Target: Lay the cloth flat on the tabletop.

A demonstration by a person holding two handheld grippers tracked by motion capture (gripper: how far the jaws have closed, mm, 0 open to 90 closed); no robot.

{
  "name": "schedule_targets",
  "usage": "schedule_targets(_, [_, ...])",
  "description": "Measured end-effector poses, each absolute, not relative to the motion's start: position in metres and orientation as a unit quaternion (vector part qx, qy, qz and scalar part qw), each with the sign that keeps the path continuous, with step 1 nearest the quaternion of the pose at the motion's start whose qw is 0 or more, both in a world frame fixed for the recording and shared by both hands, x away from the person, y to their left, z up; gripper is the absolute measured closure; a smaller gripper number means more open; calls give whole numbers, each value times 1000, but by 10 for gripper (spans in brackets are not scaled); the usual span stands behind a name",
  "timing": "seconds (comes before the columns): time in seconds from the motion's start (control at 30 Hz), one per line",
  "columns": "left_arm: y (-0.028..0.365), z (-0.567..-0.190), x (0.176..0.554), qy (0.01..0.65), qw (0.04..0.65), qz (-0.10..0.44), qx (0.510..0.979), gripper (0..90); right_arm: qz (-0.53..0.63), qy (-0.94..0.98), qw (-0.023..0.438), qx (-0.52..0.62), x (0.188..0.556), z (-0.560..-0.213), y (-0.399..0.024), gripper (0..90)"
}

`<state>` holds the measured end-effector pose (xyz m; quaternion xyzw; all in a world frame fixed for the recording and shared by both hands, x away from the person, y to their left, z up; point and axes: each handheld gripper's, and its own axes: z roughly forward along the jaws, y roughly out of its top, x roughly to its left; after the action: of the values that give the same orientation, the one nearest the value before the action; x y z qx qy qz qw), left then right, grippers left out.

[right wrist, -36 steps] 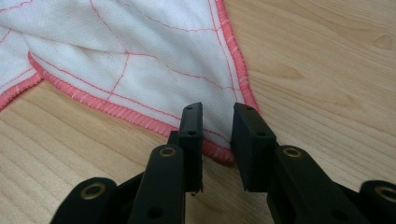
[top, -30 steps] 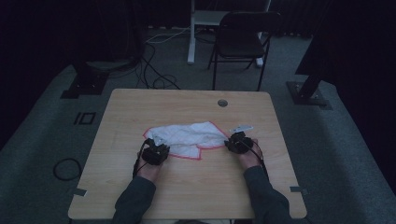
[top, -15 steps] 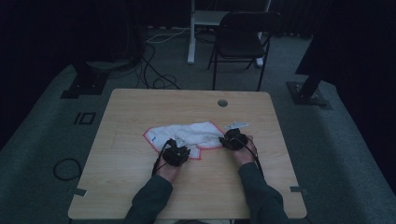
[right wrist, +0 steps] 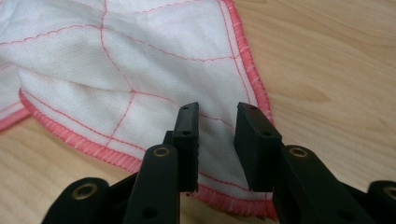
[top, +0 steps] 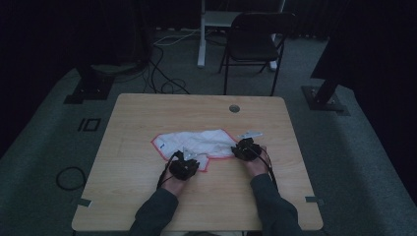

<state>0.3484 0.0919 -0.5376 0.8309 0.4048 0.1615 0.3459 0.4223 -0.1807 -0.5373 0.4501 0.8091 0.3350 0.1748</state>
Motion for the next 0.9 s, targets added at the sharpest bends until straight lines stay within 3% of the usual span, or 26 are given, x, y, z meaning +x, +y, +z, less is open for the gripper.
schedule_targets(0.7, [154, -536, 308, 417, 331, 175, 828, 820, 331, 829, 161, 420, 354, -536, -196, 704])
schedule_targets(0.9, [175, -534, 302, 433, 314, 188, 823, 815, 354, 815, 177, 422, 361, -526, -196, 651])
